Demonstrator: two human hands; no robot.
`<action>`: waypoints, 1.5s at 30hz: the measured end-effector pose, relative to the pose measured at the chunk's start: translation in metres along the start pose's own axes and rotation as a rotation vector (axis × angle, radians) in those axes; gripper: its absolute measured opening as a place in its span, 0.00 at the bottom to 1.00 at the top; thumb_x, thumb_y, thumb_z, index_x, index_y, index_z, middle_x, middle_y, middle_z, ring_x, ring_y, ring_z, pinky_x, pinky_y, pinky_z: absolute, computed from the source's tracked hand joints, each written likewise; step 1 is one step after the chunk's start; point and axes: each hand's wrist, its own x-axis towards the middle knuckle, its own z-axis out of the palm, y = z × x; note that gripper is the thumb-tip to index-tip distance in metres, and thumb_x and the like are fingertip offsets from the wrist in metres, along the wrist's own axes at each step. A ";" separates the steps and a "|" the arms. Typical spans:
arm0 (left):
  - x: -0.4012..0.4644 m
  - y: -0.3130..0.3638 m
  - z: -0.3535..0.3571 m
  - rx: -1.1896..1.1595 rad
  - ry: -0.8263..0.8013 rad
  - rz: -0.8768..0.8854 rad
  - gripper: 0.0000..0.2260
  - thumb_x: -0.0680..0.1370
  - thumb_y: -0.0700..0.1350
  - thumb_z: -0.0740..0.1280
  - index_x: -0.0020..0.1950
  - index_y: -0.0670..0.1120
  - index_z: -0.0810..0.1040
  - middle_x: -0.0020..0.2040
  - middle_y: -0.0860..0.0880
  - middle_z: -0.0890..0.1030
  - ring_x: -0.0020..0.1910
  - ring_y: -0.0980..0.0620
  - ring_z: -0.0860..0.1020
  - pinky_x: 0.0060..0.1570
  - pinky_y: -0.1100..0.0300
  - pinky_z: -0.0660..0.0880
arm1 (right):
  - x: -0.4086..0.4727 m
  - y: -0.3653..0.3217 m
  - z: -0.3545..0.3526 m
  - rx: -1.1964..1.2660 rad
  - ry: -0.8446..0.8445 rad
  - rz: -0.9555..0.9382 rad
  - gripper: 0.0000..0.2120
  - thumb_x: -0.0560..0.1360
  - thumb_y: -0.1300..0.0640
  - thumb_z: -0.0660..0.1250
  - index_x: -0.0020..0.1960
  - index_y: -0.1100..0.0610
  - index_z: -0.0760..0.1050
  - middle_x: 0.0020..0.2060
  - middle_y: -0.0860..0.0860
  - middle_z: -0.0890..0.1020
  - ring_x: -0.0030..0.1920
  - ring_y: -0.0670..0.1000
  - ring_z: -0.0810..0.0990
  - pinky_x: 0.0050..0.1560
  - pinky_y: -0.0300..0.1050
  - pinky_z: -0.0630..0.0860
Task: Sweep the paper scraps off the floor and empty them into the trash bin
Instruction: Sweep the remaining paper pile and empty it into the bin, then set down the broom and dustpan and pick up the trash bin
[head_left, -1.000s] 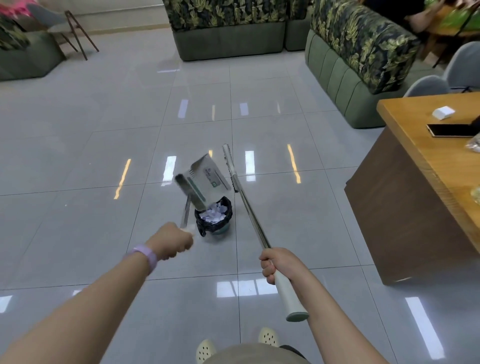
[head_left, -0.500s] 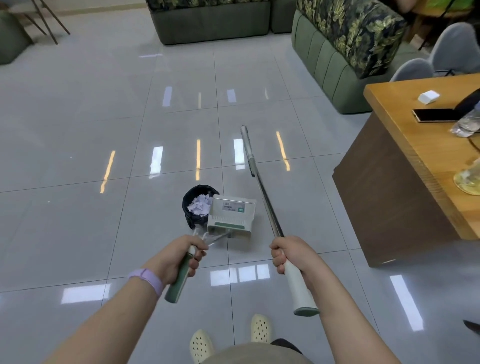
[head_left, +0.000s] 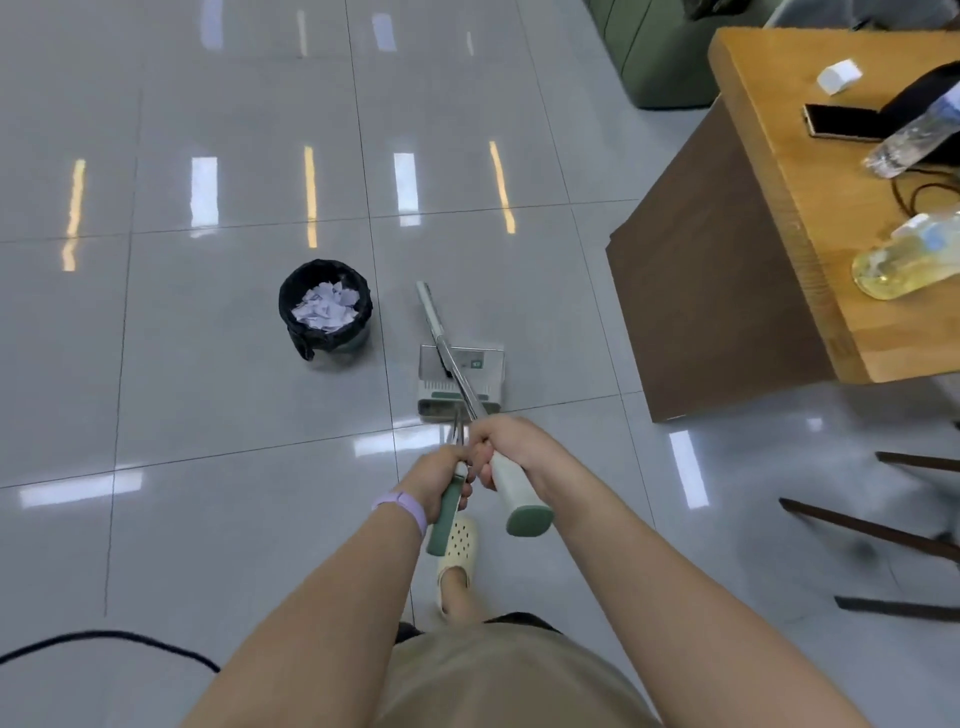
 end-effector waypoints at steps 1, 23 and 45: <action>0.004 -0.009 0.001 0.008 0.010 -0.007 0.06 0.75 0.38 0.62 0.38 0.43 0.74 0.27 0.47 0.72 0.24 0.52 0.67 0.29 0.62 0.64 | 0.004 0.007 0.001 -0.006 0.002 0.032 0.18 0.70 0.67 0.58 0.22 0.59 0.69 0.20 0.54 0.68 0.17 0.50 0.65 0.19 0.37 0.67; 0.021 -0.073 0.000 0.002 -0.056 -0.181 0.09 0.67 0.40 0.64 0.44 0.37 0.79 0.39 0.40 0.78 0.31 0.46 0.76 0.34 0.58 0.70 | -0.003 0.119 0.008 -0.406 0.198 0.149 0.10 0.69 0.61 0.60 0.49 0.61 0.69 0.32 0.56 0.73 0.25 0.53 0.72 0.30 0.45 0.75; 0.042 -0.104 0.021 -0.067 -0.090 -0.246 0.12 0.78 0.48 0.68 0.37 0.46 0.72 0.35 0.47 0.71 0.36 0.49 0.71 0.38 0.58 0.68 | 0.002 0.120 0.013 -0.768 0.041 0.365 0.06 0.72 0.66 0.55 0.46 0.61 0.70 0.33 0.59 0.78 0.39 0.59 0.80 0.53 0.62 0.81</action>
